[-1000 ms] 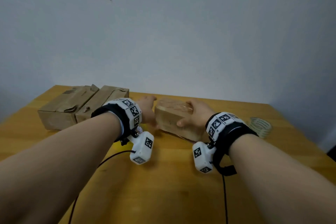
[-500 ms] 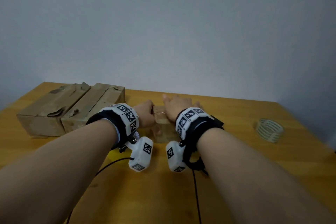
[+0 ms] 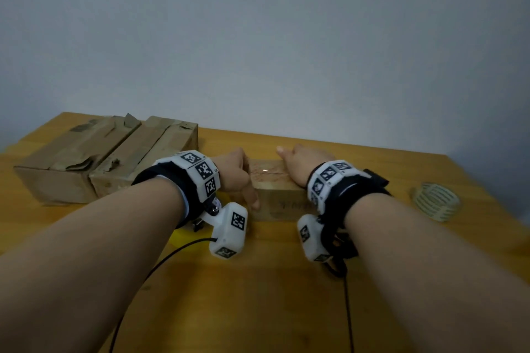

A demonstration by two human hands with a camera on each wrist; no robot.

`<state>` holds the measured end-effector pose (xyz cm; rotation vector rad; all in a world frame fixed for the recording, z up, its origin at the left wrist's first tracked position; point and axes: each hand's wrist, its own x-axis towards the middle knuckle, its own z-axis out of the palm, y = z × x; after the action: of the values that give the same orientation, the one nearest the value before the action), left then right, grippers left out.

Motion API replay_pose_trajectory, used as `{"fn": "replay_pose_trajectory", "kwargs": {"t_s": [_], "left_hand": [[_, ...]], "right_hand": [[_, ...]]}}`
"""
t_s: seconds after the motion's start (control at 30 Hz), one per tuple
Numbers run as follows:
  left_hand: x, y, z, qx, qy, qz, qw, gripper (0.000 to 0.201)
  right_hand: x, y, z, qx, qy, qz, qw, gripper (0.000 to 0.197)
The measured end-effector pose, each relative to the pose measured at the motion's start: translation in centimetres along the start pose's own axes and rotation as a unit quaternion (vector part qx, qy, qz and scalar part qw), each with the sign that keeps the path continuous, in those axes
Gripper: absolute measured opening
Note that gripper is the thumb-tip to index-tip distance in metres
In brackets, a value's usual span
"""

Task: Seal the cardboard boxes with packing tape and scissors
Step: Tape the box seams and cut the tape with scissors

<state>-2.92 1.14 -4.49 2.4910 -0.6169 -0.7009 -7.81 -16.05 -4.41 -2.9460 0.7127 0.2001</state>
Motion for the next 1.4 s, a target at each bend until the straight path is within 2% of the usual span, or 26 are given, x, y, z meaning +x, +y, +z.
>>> {"fn": "replay_pose_trajectory", "kwargs": {"t_s": [0.03, 0.1, 0.13, 0.23, 0.37, 0.43, 0.5, 0.6, 0.63, 0.73, 0.87, 0.93, 1.03, 1.17, 1.3, 1.37, 1.4], "left_hand": [[0.0, 0.1, 0.0, 0.002, 0.000, 0.001, 1.000, 0.080], [0.0, 0.2, 0.2, 0.004, 0.002, 0.001, 1.000, 0.080], [0.1, 0.4, 0.3, 0.004, 0.003, 0.005, 1.000, 0.079], [0.0, 0.8, 0.4, 0.008, 0.009, 0.007, 1.000, 0.074], [-0.2, 0.8, 0.6, 0.006, 0.012, 0.004, 1.000, 0.075], [-0.2, 0.7, 0.2, -0.012, 0.017, -0.004, 1.000, 0.074], [-0.6, 0.8, -0.3, -0.044, 0.019, -0.016, 0.999, 0.076], [0.0, 0.6, -0.7, -0.075, 0.023, -0.012, 0.997, 0.100], [0.0, 0.8, -0.8, -0.085, 0.027, -0.006, 0.996, 0.105], [-1.1, 1.8, -1.2, -0.074, 0.068, 0.014, 0.995, 0.107], [-2.8, 5.4, -1.6, 0.000, 0.103, 0.140, 0.985, 0.131], [-2.8, 6.3, -1.4, -0.020, 0.109, 0.170, 0.979, 0.120], [-3.2, 5.8, -1.2, -0.093, 0.166, 0.188, 0.963, 0.095], [-4.2, 4.5, -1.5, -0.124, 0.173, 0.207, 0.955, 0.104], [-5.0, 3.6, -2.2, -0.166, 0.162, 0.236, 0.944, 0.103], [-5.3, 3.3, -2.6, -0.209, 0.155, 0.248, 0.933, 0.101], [-5.5, 3.3, -2.8, -0.243, 0.146, 0.256, 0.924, 0.102]], "right_hand": [[0.2, 1.5, 0.2, -0.014, 0.009, 0.035, 0.999, 0.074], [0.1, 3.6, 0.3, -0.003, 0.021, 0.079, 0.997, 0.085], [0.0, 4.2, 0.4, 0.016, 0.022, 0.078, 0.997, 0.083], [0.2, 4.6, 0.4, 0.077, 0.022, 0.074, 0.994, 0.052], [0.1, 4.8, 0.1, 0.146, 0.023, 0.090, 0.985, 0.048], [-0.1, 5.6, -0.2, 0.215, 0.006, 0.104, 0.971, 0.062], [-0.3, 6.4, -0.3, 0.308, 0.007, 0.125, 0.943, 0.076], [-1.4, 6.4, -0.9, 0.416, -0.003, 0.123, 0.901, 0.071], [-1.9, 6.0, -1.5, 0.424, -0.010, 0.108, 0.899, 0.070], [-2.6, 4.3, -4.3, 0.358, 0.026, 0.088, 0.929, 0.066], [-2.9, 1.0, -7.2, 0.320, 0.083, 0.046, 0.943, 0.067], [-3.1, -0.9, -8.0, 0.320, 0.094, 0.023, 0.942, 0.070], [-4.0, -2.4, -8.6, 0.268, 0.137, 0.001, 0.954, 0.067], [-5.1, -2.3, -8.0, 0.178, 0.199, -0.052, 0.962, 0.048], [-5.0, -1.1, -8.1, 0.205, 0.277, -0.093, 0.934, 0.045], [-4.8, -1.0, -8.6, 0.339, 0.247, -0.087, 0.904, 0.055], [-4.9, -1.1, -8.9, 0.438, 0.204, -0.079, 0.872, 0.059]]}}
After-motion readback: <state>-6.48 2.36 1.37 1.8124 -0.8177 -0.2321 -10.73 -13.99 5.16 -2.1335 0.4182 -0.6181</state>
